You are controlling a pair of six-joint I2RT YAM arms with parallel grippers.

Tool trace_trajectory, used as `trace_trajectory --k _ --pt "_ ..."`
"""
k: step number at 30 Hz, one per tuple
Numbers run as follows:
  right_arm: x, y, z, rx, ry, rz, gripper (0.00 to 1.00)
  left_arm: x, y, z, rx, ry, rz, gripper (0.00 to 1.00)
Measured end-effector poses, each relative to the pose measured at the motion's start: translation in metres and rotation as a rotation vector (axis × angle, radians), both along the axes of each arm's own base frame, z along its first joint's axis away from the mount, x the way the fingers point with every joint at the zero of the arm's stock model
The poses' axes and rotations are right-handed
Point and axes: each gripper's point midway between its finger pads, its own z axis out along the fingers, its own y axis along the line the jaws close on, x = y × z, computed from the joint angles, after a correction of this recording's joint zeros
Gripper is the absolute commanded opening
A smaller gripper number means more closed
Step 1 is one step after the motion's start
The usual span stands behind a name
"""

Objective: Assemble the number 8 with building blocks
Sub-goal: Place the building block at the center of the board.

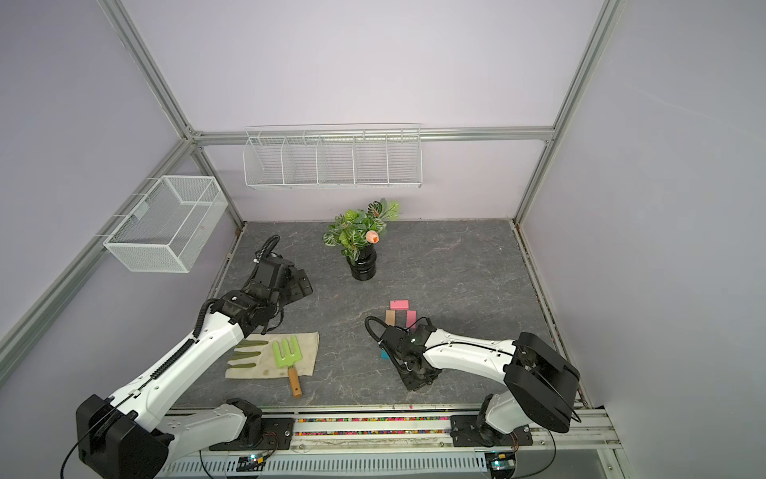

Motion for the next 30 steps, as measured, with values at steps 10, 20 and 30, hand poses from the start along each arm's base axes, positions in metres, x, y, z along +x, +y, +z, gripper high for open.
trace_trajectory --k 10,20,30 --pt "-0.001 0.002 -0.002 -0.003 0.017 0.028 0.07 0.0 0.001 0.002 0.003 -0.006 0.005 1.0" --pt "-0.007 0.018 0.001 0.057 0.056 0.086 0.22 -0.001 0.002 0.003 0.002 -0.009 0.005 0.99" --pt "-0.004 0.017 -0.002 0.019 0.014 0.115 0.62 0.0 0.002 0.003 0.002 -0.009 0.005 1.0"
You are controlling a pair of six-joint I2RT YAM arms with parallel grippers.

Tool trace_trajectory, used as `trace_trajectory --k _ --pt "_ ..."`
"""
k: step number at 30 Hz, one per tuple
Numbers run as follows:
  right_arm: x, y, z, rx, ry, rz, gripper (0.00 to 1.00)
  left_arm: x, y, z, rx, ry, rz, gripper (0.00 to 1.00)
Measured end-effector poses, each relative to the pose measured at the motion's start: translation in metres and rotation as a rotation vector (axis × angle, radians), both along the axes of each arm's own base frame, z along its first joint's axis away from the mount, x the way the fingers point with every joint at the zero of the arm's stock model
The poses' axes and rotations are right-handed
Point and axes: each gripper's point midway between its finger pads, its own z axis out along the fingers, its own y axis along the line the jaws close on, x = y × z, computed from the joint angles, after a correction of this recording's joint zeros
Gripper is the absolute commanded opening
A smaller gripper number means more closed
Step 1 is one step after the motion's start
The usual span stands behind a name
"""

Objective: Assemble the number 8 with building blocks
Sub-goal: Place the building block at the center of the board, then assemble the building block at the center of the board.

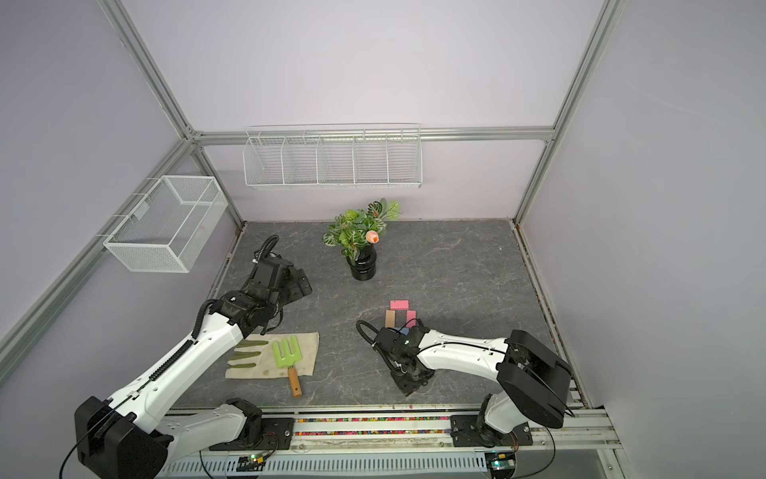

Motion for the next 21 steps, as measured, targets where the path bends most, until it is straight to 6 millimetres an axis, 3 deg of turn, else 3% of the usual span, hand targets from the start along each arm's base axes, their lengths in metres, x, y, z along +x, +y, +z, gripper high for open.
trace_trajectory --k 11,21 --pt "0.008 -0.01 0.013 -0.001 -0.078 -0.058 0.66 0.0 0.0 0.0 0.003 0.0 -0.002 1.0" --pt "-0.006 -0.018 0.012 0.032 -0.043 -0.122 0.66 0.0 0.0 -0.001 0.007 0.002 -0.005 1.0"
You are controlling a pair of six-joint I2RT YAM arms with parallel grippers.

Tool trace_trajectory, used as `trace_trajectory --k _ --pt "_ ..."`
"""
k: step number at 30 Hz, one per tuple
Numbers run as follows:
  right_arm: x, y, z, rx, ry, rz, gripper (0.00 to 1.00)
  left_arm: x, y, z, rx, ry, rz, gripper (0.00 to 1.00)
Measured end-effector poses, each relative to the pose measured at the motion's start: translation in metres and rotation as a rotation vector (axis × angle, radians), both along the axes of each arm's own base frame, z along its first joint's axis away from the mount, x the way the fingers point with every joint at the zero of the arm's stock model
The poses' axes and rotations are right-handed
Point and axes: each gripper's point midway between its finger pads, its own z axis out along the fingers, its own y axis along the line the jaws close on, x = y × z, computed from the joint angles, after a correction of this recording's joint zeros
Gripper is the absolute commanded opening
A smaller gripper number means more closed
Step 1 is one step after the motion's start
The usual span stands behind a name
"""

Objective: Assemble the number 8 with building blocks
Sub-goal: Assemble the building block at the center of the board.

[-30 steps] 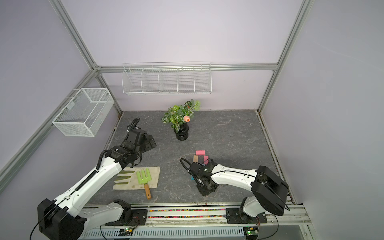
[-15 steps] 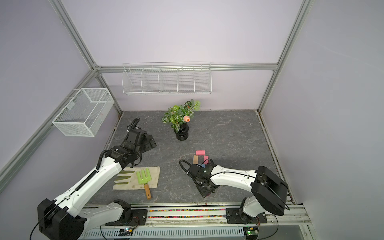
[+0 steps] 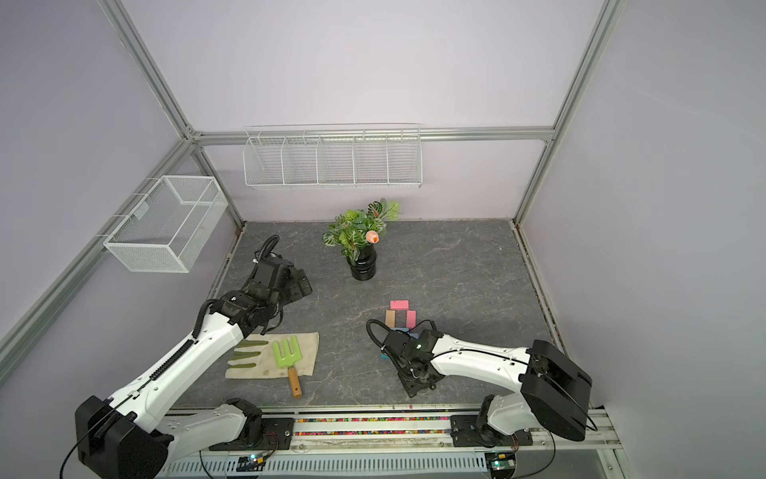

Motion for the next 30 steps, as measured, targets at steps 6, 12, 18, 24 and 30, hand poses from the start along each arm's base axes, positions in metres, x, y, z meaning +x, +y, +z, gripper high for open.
trace_trajectory --k 6,12,18,24,30 --pt "-0.009 0.001 0.001 0.039 0.033 -0.016 0.67 0.001 0.0 0.0 0.0 0.0 0.0 0.99" --pt "-0.019 -0.001 -0.01 0.028 0.077 -0.03 0.66 0.001 0.0 -0.001 0.0 0.001 0.0 1.0" --pt "-0.018 -0.006 -0.022 -0.032 0.085 -0.068 0.61 0.001 0.0 -0.001 0.0 0.001 0.0 1.0" --pt "-0.017 -0.006 -0.022 -0.047 0.084 -0.097 0.6 0.001 0.0 -0.001 0.001 0.001 0.0 1.0" --pt "-0.009 -0.008 -0.021 -0.079 0.052 -0.117 0.55 0.001 0.0 -0.001 0.001 0.001 0.0 1.0"
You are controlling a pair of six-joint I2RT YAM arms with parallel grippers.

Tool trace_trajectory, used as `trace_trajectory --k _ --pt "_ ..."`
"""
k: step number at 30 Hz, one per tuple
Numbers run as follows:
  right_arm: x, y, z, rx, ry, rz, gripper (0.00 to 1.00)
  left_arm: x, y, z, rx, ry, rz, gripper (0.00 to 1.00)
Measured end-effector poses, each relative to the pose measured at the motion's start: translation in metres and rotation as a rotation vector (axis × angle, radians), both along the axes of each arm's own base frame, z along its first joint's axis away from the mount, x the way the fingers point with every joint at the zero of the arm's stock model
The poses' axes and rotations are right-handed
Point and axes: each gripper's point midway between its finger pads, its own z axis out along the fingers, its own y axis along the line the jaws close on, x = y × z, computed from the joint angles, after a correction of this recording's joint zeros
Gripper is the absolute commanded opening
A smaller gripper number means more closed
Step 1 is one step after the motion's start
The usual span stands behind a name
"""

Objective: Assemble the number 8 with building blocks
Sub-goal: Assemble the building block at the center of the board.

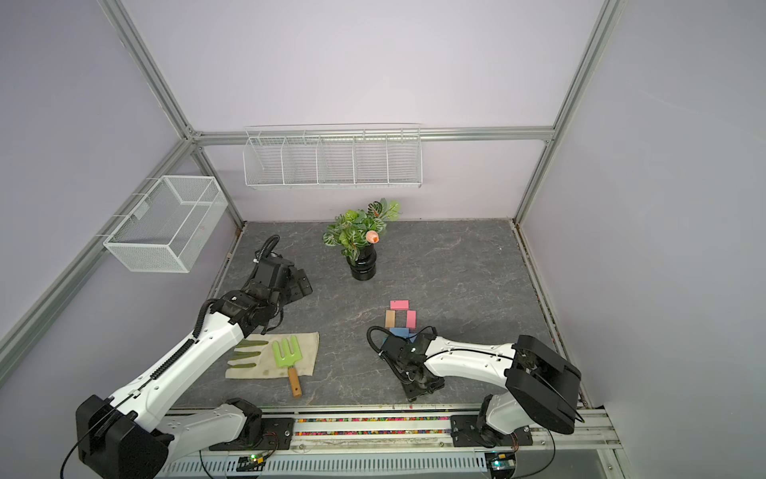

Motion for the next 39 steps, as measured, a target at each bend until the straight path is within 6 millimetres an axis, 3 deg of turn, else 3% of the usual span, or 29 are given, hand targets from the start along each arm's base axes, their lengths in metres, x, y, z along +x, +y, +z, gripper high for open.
trace_trajectory --k 2,3,12,39 --pt "0.006 -0.002 0.0 -0.01 -0.025 -0.013 0.42 0.0 0.0 0.0 0.0 0.0 0.0 1.0" --pt "0.009 -0.003 0.0 -0.015 -0.035 -0.019 0.4 0.0 0.0 0.0 0.0 0.0 0.0 1.0" --pt "0.024 -0.009 0.002 -0.049 -0.073 -0.014 0.43 0.0 0.0 0.0 0.0 0.0 0.0 1.0" --pt "0.054 0.04 0.001 -0.006 -0.092 0.063 0.39 0.0 0.0 0.0 0.004 -0.002 0.002 1.0"
